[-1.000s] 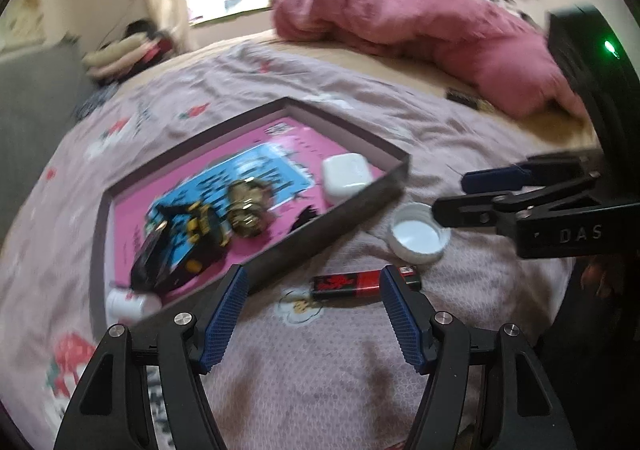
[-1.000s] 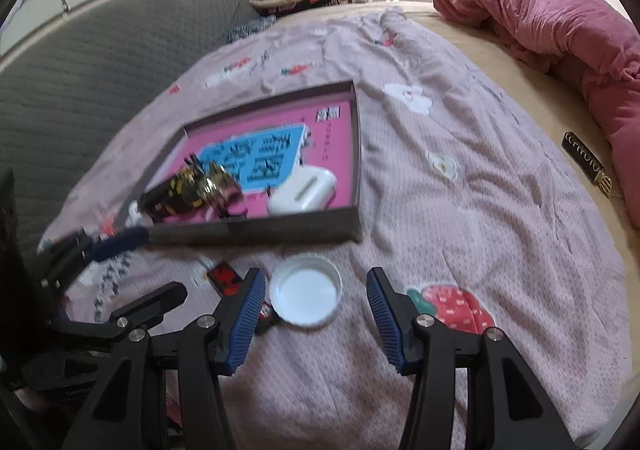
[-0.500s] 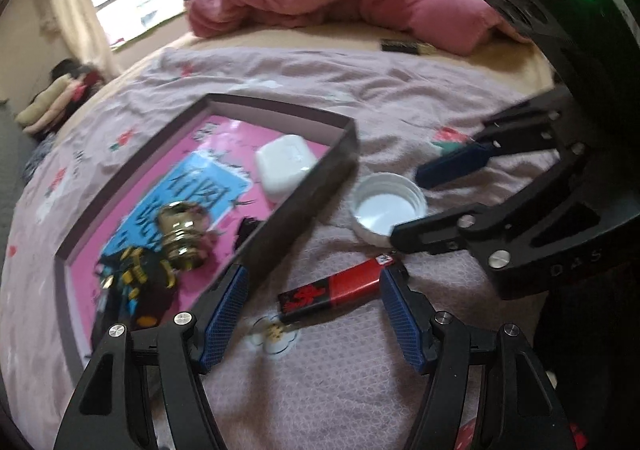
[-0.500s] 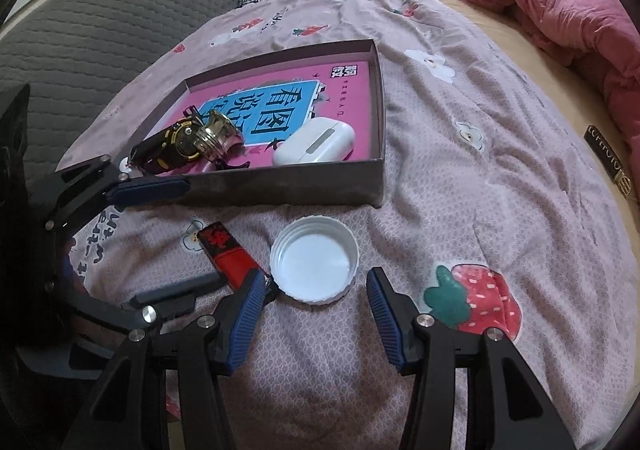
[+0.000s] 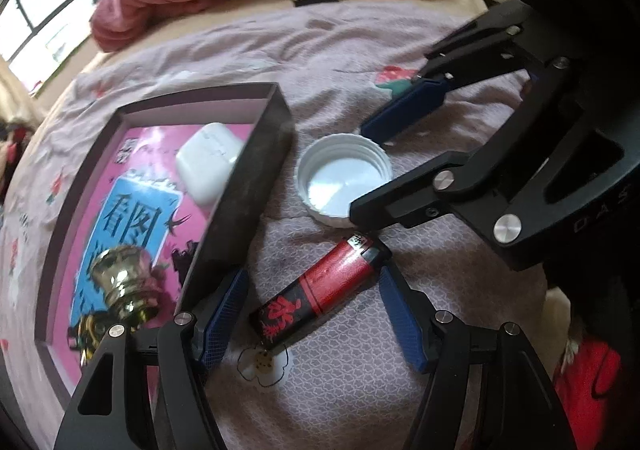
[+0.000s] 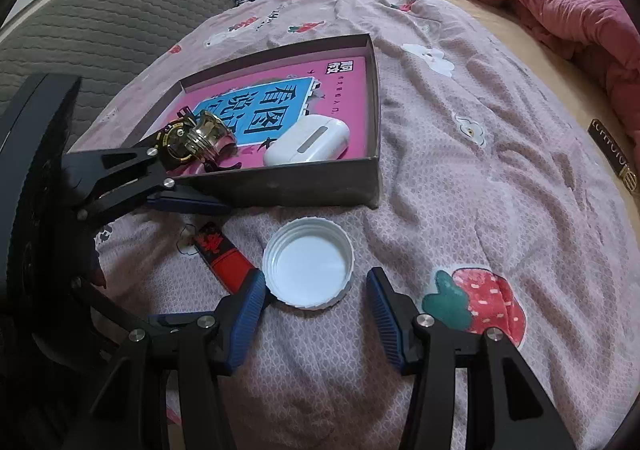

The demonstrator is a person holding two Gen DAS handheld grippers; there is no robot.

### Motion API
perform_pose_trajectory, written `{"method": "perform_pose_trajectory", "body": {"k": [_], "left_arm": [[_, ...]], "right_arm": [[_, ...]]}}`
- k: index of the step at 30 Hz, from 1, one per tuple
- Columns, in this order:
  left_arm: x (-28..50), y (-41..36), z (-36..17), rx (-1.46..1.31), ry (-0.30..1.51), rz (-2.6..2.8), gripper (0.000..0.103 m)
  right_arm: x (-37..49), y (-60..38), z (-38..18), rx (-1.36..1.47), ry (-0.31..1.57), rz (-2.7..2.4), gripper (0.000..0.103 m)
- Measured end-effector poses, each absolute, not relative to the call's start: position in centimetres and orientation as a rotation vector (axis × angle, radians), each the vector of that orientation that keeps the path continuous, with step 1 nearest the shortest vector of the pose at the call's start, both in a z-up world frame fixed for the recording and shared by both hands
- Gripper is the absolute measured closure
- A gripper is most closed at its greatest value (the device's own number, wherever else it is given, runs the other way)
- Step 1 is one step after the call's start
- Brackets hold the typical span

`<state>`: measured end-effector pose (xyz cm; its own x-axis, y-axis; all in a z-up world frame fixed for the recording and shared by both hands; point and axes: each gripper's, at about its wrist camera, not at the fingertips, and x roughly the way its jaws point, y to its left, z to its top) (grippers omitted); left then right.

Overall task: Organize rigid objects
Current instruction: 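Grasp the red lighter with the left gripper while the right grasps the white cap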

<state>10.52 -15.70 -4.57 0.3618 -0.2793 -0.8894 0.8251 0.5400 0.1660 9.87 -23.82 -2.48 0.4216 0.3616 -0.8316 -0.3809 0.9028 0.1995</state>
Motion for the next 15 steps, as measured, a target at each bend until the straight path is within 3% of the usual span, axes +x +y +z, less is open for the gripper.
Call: {"method": "perform_pose_trajectory", "body": {"k": [3,6,8,15], "left_arm": [[10.8,-15.7,-4.5,0.66,0.974,-0.838,0.048],[10.8,-15.7,-4.5,0.65,0.984,-0.841,0.051],[10.9,-15.5,-4.5,0.615,1.013,-0.853,0.06],[11.0,-13.9,-4.5,0.485,1.057,-0.818,0.06]], "right_arm": [[9.9,-23.6,-2.5,-0.023,1.036,0.471,0.051],[9.8,-23.5,-2.4,-0.022,1.03,0.48,0.051],[9.8,-23.4,-2.4,-0.026,1.03,0.484,0.051],[9.8,-23.3,-2.5,-0.032,1.031,0.487,0.051]]}}
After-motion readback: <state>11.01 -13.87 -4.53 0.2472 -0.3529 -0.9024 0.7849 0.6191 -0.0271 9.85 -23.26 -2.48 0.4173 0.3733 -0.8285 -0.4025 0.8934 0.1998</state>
